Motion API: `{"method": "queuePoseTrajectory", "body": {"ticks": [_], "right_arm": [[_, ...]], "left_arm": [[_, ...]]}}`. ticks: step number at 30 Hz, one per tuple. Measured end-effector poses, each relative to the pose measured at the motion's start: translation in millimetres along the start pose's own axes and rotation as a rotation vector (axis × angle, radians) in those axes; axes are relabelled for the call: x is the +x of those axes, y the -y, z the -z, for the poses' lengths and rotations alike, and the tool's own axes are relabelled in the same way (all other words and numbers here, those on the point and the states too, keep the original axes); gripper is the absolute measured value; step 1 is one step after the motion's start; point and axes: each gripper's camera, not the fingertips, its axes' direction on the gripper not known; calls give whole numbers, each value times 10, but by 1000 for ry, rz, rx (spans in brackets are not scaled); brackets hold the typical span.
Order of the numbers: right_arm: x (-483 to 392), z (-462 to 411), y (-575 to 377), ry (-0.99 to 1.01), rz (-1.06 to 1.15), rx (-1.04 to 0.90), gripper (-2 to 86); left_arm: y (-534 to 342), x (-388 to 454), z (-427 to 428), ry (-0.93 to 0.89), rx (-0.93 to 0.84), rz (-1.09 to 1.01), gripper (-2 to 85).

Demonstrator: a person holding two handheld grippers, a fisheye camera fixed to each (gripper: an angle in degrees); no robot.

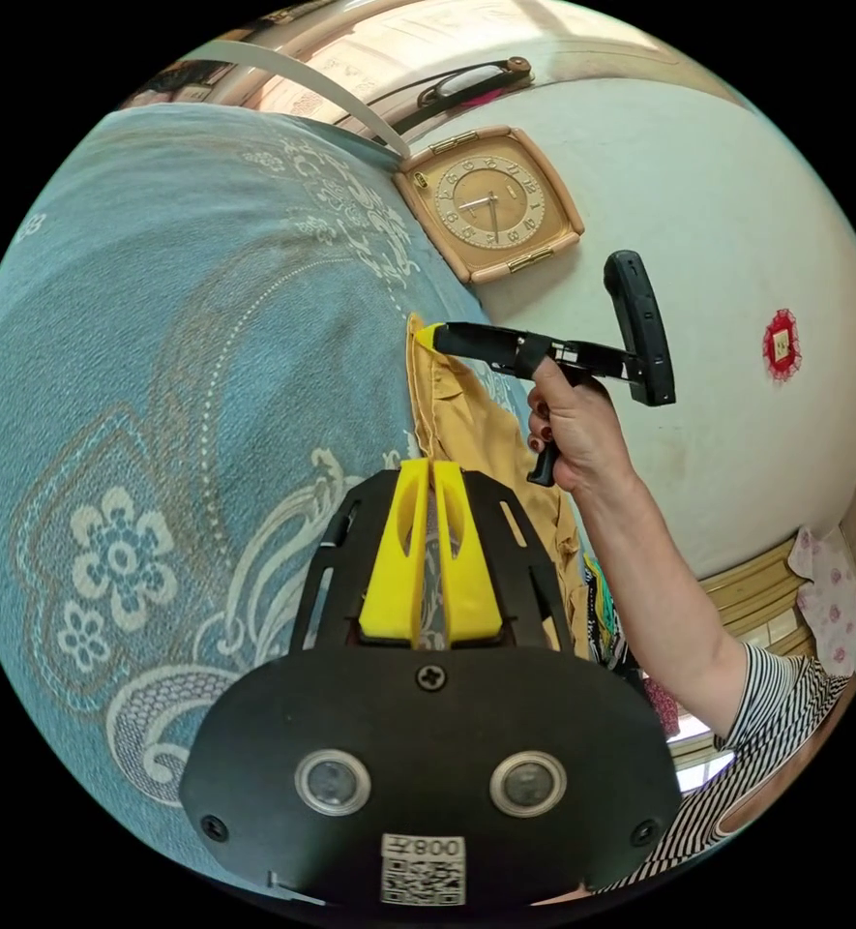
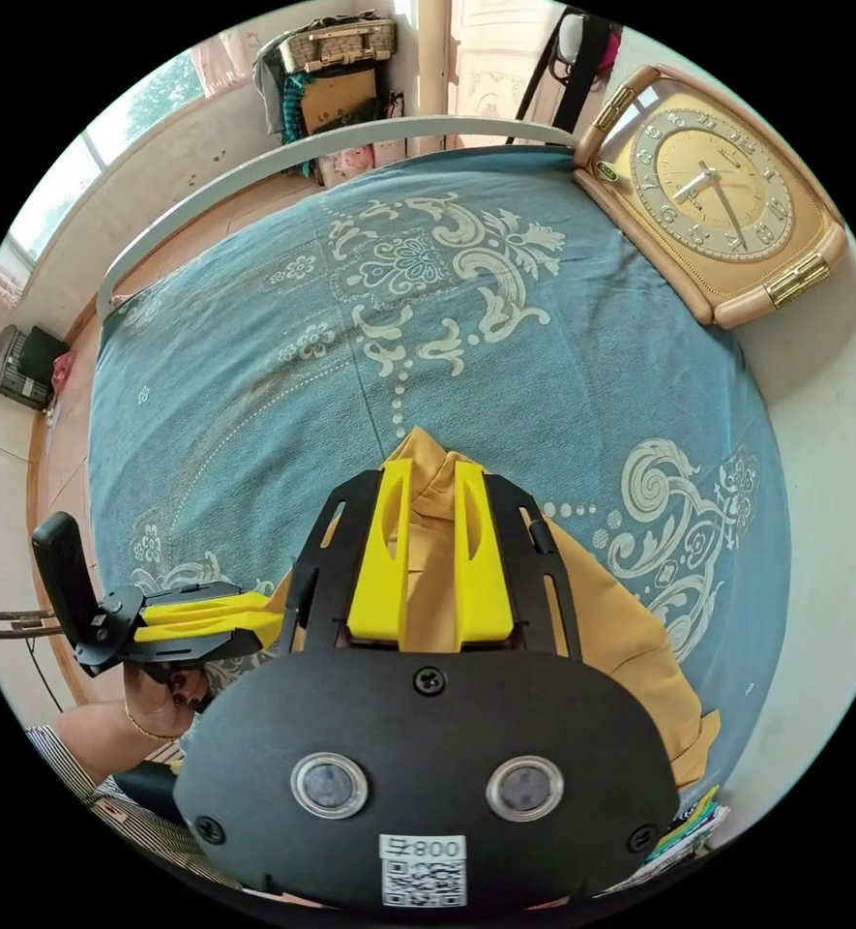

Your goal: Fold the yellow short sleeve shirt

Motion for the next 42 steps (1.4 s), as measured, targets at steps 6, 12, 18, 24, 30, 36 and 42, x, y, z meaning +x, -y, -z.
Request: {"method": "queuePoseTrajectory", "body": {"ticks": [6, 12, 18, 24, 30, 36, 42], "right_arm": [[70, -77, 36, 5, 34, -9, 27], [775, 230, -452, 217, -76, 122, 21], [1782, 698, -1442, 434, -187, 273, 18], [2864, 1114, -2853, 560, -283, 447, 17], [3521, 844, -4126, 571, -405, 420, 17], [3896, 351, -4817, 597, -480, 362, 20], [4109, 41, -5209, 605, -506, 321, 25]], "left_arm": [[9, 47, -63, -7, -3, 2, 5], [53, 306, -143, 22, -8, -38, 6], [129, 1308, -273, -32, -30, -314, 5], [-18, 2594, -585, -37, -77, -627, 6], [-383, 3410, -1256, 14, -277, -819, 6], [-515, 3834, -1703, 84, -370, -826, 8], [-525, 4147, -2072, 152, -470, -846, 10]]}}
